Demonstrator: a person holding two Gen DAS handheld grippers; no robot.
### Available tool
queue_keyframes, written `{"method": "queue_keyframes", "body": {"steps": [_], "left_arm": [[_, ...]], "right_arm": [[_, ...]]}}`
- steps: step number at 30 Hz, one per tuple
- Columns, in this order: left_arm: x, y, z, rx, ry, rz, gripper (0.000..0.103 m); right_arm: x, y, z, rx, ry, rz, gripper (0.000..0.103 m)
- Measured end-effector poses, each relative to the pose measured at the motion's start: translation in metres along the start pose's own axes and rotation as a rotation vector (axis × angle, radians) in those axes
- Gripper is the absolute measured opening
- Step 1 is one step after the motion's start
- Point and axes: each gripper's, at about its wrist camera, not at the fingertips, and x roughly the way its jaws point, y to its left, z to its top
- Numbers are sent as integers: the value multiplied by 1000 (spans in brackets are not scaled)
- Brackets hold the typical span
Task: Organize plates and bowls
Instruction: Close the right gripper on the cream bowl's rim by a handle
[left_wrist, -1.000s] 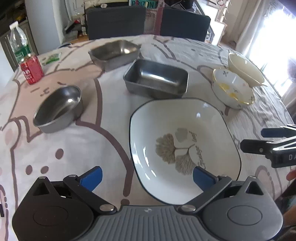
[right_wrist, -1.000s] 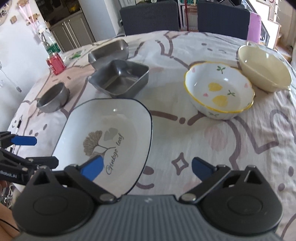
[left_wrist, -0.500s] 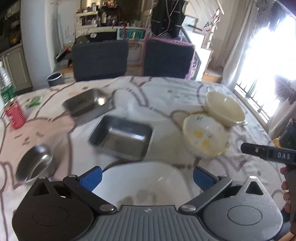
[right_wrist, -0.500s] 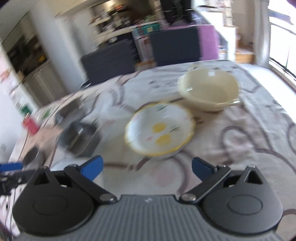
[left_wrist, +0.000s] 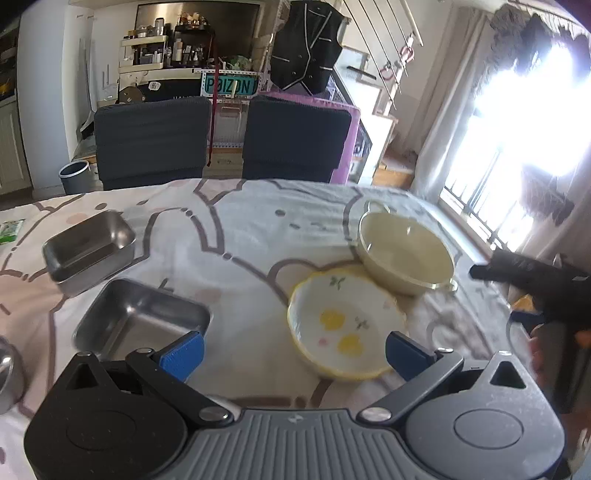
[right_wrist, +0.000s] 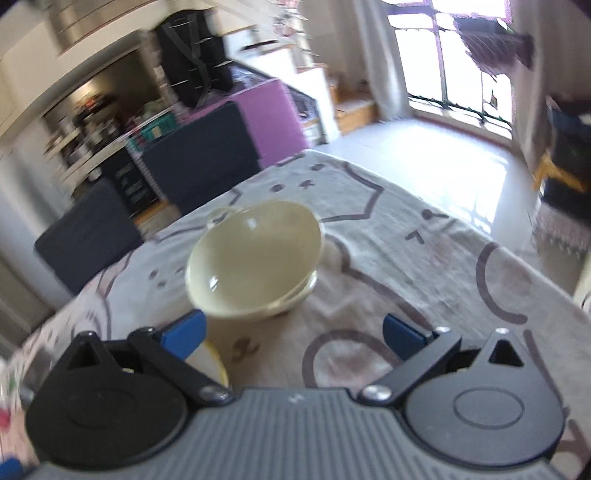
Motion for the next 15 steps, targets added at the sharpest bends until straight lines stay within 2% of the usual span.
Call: {"method": "queue_keyframes", "body": {"steps": [3,7,9,12,13,15], "left_arm": [[11,-4,13,13,-13,15,103],[29,-12,33,60,-49,65,103],[38,-16,43,85,-61,57,103],[53,-23,57,95,-76,52,103],[58,-25,61,93,-79,49,103],[63,-30,66,87,-85,33,103]], "right_arm": [[20,-3,4,29,9,-18,103],[41,-5,7,48,13,55,103],[44,-8,6,120,-3,98,103],[53,-16,8,254,10,113,102],[57,-18,8,297,14,123,100],[66,-21,8,355,26,124,86]]}}
